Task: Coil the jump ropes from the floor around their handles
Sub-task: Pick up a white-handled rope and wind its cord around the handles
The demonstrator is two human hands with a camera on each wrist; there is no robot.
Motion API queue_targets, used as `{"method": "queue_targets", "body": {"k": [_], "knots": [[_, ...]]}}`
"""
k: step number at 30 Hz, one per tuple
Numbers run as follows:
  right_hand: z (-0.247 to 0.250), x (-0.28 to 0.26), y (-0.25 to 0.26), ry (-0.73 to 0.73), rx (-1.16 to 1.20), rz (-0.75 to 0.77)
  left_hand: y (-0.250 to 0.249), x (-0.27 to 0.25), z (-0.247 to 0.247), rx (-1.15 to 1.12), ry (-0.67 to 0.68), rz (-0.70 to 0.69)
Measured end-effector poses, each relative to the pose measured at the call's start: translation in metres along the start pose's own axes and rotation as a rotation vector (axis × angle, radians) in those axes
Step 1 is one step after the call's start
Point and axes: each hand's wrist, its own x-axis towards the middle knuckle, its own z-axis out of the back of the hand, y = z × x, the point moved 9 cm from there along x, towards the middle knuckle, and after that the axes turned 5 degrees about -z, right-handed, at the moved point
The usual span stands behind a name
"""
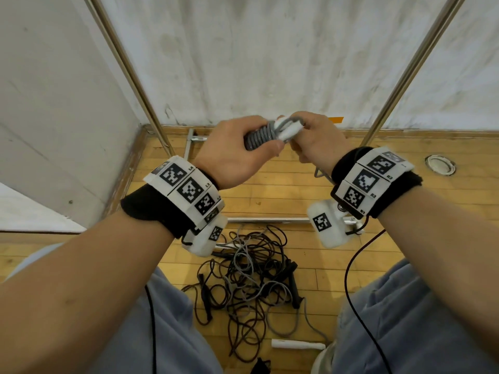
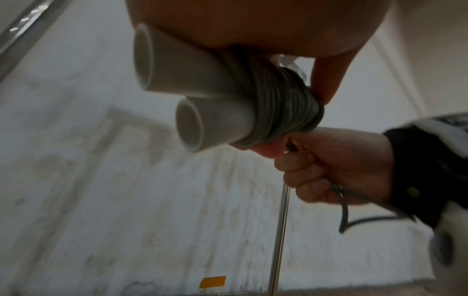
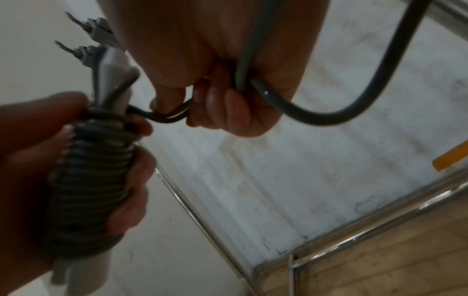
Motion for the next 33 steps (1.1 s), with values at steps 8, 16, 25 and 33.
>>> {"method": "queue_targets", "body": {"k": [8, 16, 25, 33], "knots": [[-0.030, -0.014, 0.021, 0.068, -0.270, 0.160, 0.018, 0.007, 0.016, 0.145, -0.098, 0.092], [-0.041, -0.022, 0.018, 0.194, -0.820, 0.147, 0.050, 0.012, 0.009, 0.497, -0.010, 0.159], [-0.035, -0.028, 0.017, 0.211, -1.096, 0.187, 0.061, 0.003, -0.035, 0.670, 0.377, 0.146], [-0.013, -0.029, 0.039, 0.064, -0.804, 0.319, 0.035, -0.001, -0.041, 0.468, 0.373, 0.024]]}}
